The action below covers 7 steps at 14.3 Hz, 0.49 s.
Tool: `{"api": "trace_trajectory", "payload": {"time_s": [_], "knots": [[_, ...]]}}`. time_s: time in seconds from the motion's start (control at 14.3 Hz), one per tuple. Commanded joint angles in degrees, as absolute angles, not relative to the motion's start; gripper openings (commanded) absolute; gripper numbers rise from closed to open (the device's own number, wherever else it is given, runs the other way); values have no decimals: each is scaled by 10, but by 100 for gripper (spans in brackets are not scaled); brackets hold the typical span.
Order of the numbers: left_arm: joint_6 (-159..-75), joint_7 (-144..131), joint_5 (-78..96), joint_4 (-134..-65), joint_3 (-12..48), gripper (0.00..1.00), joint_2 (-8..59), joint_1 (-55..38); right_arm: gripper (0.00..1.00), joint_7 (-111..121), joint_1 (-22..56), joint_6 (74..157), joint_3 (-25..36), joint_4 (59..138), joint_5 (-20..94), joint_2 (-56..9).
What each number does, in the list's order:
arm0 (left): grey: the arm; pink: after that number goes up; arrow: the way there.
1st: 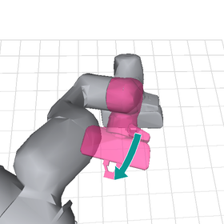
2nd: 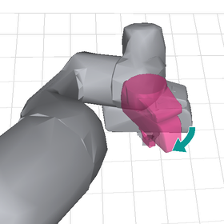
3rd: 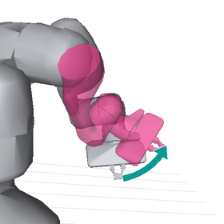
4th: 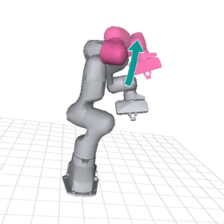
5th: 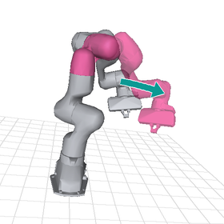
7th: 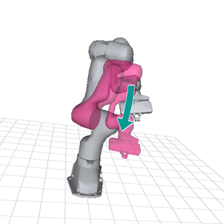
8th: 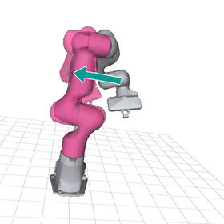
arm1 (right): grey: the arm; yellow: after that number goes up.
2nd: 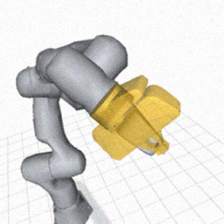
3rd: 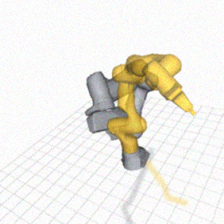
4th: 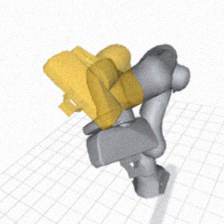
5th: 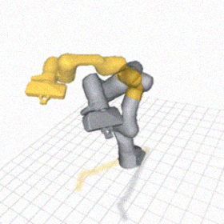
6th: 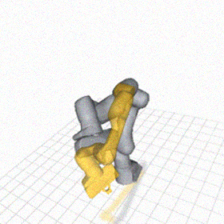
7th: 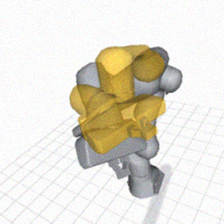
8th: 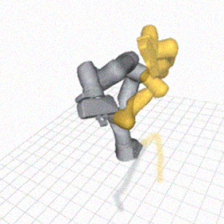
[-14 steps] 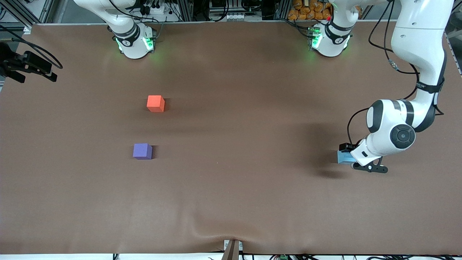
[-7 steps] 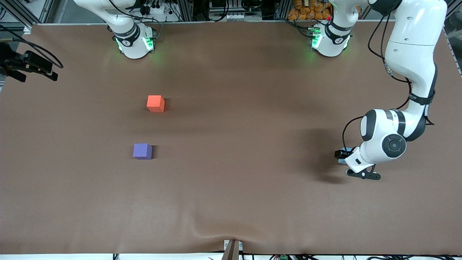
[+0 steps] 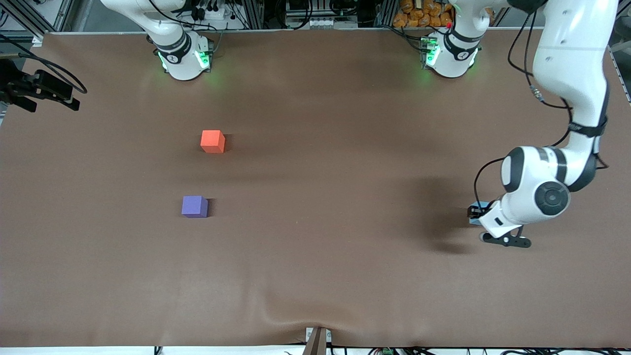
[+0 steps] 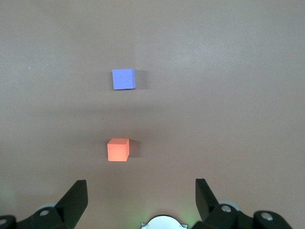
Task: Place blue block between orange and purple blocks
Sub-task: 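Carry the light-blue cube with the left gripper toward the orange cube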
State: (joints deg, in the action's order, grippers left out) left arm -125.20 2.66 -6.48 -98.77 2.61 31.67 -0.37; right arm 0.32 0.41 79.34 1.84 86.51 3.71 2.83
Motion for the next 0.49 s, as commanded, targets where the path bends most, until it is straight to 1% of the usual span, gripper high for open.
{"api": "trace_trajectory", "payload": {"time_s": [0.0, 0.14, 0.21, 0.42], "knots": [[-1191, 16, -69, -1000, 28, 0, 242, -9, 100, 3, 5, 788, 21, 869, 40, 33], [-1145, -2, -69, -999, 38, 0, 204, -15, 100, 2, 4, 782, 22, 869, 44, 33], [-1126, -19, -67, -999, 52, 0, 189, -15, 100, 2, 4, 782, 22, 869, 45, 33], [-1098, -126, -63, -995, 127, 0, 168, -15, 100, 2, 4, 781, 22, 869, 45, 33]]}}
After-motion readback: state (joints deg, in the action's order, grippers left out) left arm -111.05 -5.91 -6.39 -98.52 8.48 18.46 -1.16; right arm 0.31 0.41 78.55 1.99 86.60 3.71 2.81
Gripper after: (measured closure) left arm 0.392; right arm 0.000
